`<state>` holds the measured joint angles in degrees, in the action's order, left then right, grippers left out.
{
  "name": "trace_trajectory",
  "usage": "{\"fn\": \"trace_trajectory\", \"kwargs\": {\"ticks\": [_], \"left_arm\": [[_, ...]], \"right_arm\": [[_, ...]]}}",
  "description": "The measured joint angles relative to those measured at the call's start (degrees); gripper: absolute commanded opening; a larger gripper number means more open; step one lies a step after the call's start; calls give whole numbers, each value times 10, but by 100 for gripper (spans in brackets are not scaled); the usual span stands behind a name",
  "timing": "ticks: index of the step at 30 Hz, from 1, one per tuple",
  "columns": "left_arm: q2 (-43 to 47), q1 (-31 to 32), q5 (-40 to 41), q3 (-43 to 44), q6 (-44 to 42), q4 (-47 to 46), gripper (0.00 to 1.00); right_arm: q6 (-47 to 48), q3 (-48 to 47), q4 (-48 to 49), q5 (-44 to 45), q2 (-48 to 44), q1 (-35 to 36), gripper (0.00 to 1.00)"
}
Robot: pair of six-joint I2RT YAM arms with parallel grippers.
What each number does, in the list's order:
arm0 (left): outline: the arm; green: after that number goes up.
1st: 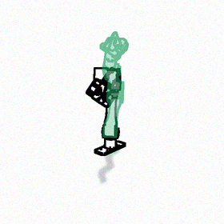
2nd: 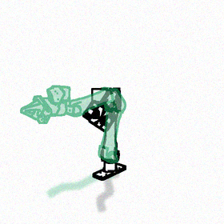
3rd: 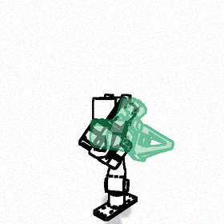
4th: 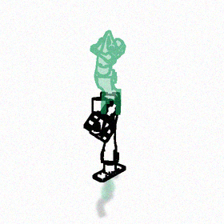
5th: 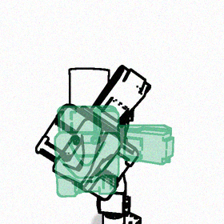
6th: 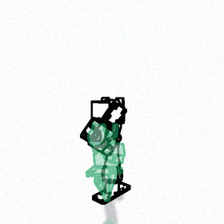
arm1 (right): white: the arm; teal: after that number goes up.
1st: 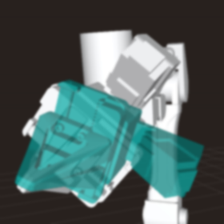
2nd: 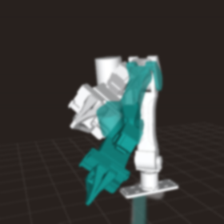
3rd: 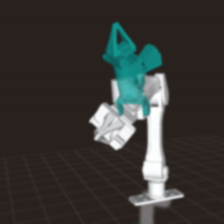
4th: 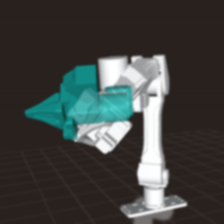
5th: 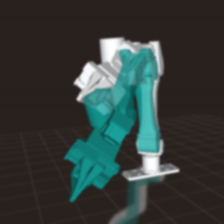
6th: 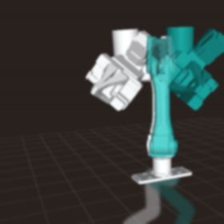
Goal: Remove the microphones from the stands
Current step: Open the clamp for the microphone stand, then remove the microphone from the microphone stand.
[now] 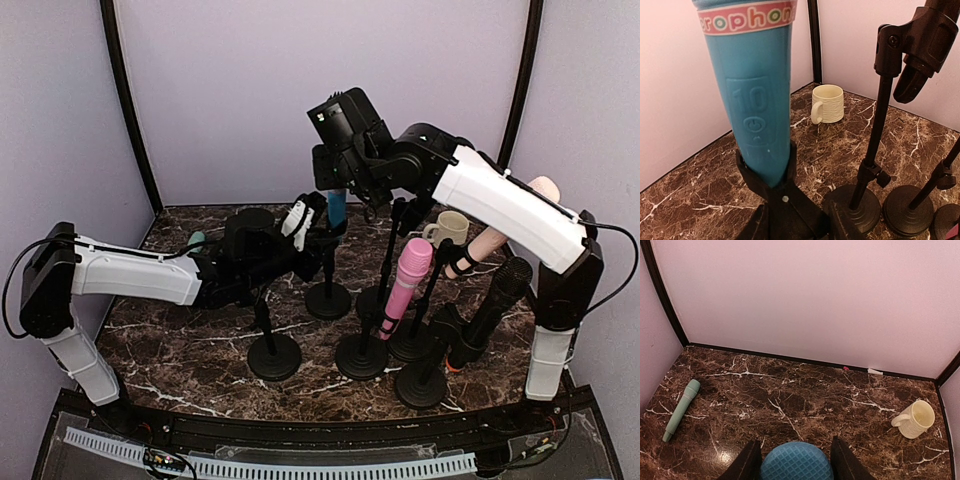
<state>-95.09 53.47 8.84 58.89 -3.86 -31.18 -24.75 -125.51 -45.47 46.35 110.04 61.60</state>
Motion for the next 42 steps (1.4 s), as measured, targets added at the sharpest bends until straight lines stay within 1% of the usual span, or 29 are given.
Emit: {"fn": "trace_trajectory", "kwargs": {"ticks": [3, 9, 20, 29, 35, 42], "left_arm": [[0, 0, 0, 0, 0, 0, 16], [0, 0, 0, 0, 0, 0, 12], [2, 0, -21, 14, 1, 28, 7], [10, 0, -41, 28, 1, 70, 6], [36, -8, -67, 28, 3, 103, 10], [81, -27, -110, 2, 0, 132, 10]], "right_arm": [[0, 0, 0, 0, -1, 0, 33], [0, 1, 0, 4, -1, 0, 32], [6, 2, 8, 13, -33, 0, 29], [21, 4, 17, 30, -54, 0, 28], [30, 18, 41, 12, -88, 0, 29], [33, 41, 78, -16, -118, 1, 28]]}}
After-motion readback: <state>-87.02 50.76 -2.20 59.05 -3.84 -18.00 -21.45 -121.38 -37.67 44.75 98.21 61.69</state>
